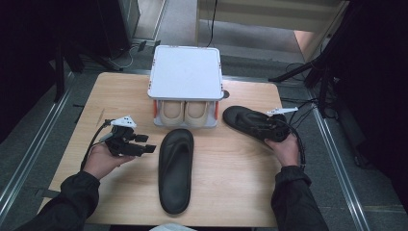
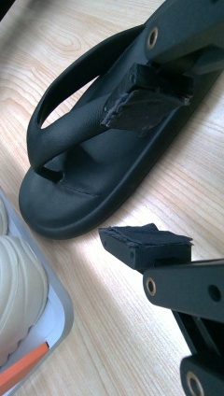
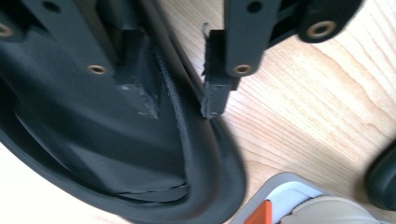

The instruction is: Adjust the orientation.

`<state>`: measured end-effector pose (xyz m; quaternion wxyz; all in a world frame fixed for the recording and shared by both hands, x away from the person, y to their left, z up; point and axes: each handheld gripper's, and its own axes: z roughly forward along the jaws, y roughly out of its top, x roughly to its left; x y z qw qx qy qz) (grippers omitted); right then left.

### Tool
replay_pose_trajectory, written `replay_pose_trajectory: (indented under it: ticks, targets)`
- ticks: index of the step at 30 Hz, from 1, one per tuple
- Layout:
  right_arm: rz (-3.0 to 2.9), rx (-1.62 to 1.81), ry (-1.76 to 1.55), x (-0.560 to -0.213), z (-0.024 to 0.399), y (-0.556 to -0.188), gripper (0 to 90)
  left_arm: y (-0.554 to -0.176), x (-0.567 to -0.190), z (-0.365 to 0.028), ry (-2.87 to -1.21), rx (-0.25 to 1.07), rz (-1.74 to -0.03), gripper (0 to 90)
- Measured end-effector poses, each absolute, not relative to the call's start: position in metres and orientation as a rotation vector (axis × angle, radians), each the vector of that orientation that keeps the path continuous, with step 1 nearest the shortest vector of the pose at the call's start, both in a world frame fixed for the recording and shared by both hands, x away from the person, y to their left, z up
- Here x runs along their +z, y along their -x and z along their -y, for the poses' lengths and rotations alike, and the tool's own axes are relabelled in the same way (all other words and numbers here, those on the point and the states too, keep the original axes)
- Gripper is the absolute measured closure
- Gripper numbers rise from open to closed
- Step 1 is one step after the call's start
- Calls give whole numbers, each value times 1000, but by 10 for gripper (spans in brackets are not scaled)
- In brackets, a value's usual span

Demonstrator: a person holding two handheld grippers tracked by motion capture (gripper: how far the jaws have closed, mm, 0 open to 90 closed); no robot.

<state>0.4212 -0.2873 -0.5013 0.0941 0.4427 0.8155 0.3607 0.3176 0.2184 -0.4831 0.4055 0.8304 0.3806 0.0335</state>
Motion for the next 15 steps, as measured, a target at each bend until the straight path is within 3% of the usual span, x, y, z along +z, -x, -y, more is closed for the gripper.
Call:
replay_pose_trajectory:
  ticks: [3,15]
  targets:
    - [-2434,1073,-1306,-501,285,-421,824,-318,-483,-219,-2094,84,-963,410]
    - [-2384,1057,-1376,-486,282,-415,836,-318,-483,-220,-2097,79,-967,409]
